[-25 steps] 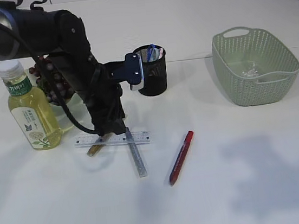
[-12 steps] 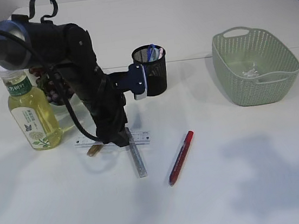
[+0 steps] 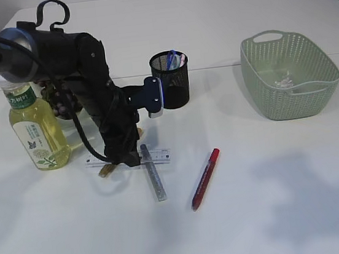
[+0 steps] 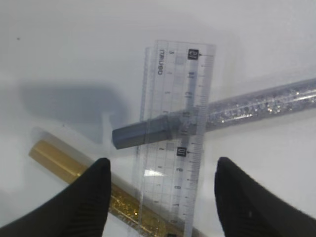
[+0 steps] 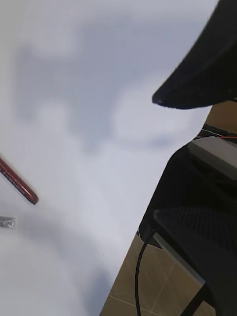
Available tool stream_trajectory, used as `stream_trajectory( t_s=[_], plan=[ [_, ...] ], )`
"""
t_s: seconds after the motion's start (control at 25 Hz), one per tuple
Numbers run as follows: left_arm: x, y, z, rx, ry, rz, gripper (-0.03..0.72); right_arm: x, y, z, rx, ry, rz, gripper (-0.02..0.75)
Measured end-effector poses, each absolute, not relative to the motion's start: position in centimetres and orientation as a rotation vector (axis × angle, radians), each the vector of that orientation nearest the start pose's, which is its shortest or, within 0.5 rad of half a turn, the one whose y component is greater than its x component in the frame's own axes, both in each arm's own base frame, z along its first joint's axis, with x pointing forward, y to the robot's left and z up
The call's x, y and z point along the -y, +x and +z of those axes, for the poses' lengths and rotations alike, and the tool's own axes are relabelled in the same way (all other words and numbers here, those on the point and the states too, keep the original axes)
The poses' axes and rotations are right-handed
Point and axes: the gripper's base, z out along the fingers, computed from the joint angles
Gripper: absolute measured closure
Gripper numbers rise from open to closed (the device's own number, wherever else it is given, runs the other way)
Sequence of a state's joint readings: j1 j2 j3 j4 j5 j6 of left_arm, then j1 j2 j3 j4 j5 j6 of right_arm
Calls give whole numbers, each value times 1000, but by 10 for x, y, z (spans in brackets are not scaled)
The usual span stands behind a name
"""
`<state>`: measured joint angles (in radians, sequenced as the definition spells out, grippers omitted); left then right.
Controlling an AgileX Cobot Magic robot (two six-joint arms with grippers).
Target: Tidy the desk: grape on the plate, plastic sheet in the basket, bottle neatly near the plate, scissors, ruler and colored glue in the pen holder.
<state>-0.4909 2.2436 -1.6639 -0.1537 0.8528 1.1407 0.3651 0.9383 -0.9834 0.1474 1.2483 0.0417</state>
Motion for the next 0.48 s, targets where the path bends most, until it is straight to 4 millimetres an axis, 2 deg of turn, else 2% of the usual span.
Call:
stream_trajectory(
  t_s=[0.2,0.48],
  plan=[
    [225,399,133,-2072,2012,-67,204,-65,136,348,-2675,-418,314,248],
    [225,399,123,-2091,2020,-75,204,-65,136,348,-2675,-419,314,248]
  ],
)
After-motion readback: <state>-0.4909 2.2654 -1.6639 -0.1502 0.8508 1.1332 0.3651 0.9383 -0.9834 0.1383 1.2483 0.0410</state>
